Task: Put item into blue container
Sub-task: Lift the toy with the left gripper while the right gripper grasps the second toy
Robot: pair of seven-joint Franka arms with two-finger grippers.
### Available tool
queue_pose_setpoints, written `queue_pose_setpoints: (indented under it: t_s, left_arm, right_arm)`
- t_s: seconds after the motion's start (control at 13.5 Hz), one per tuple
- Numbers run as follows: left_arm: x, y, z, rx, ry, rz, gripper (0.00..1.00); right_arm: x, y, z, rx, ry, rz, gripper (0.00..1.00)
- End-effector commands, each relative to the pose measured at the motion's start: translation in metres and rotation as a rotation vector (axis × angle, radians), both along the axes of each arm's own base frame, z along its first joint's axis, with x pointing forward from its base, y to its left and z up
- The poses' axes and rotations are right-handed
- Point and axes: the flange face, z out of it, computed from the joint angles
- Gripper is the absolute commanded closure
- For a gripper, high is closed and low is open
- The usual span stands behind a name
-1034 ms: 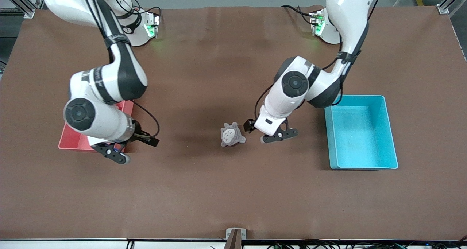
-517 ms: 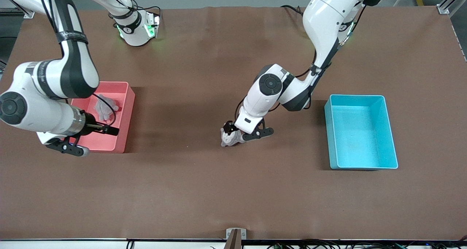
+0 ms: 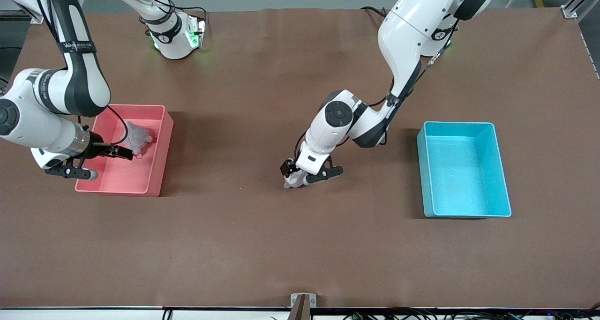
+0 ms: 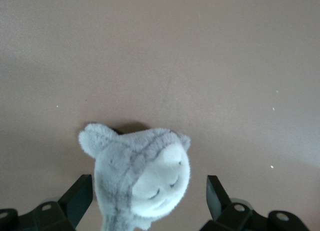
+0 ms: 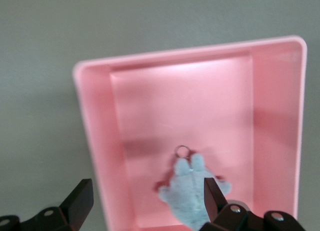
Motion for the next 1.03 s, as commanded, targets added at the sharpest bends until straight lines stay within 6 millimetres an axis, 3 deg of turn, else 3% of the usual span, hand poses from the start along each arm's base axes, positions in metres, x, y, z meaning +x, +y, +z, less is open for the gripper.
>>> queue_pose_setpoints:
  t_s: [0.0,0.15,0.37,0.52,0.59,0.96]
  left_arm:
    - [0.006,-0.001,-0.008,-0.006,-0.001,0.025,0.0]
    - [0.005,-0.001,-0.013,-0.001,0.003,0.024,0.0]
    - [0.004,-0.001,-0.017,0.001,0.009,0.023,0.0]
    - [0.003,-0.002,-0.022,0.003,0.016,0.025,0.01]
    - [0.002,-0.002,-0.023,0.003,0.019,0.027,0.06]
    - [0.001,-0.003,-0.022,-0.004,0.028,0.054,0.56]
  right_arm:
    - [-0.044,-0.031,-0.021,0.005,-0.031,0.035,0.02]
    - [-0.064,-0.047,-0.043,0.01,-0.012,0.023,0.02]
    - [-0.096,-0.044,-0.083,0.007,-0.018,0.01,0.02]
    - [-0.107,-0.042,-0.097,0.004,-0.031,0.002,0.02]
    - [-0.109,-0.041,-0.1,0.008,-0.024,-0.003,0.02]
    - [-0.114,-0.039,-0.109,0.018,-0.005,-0.016,0.02]
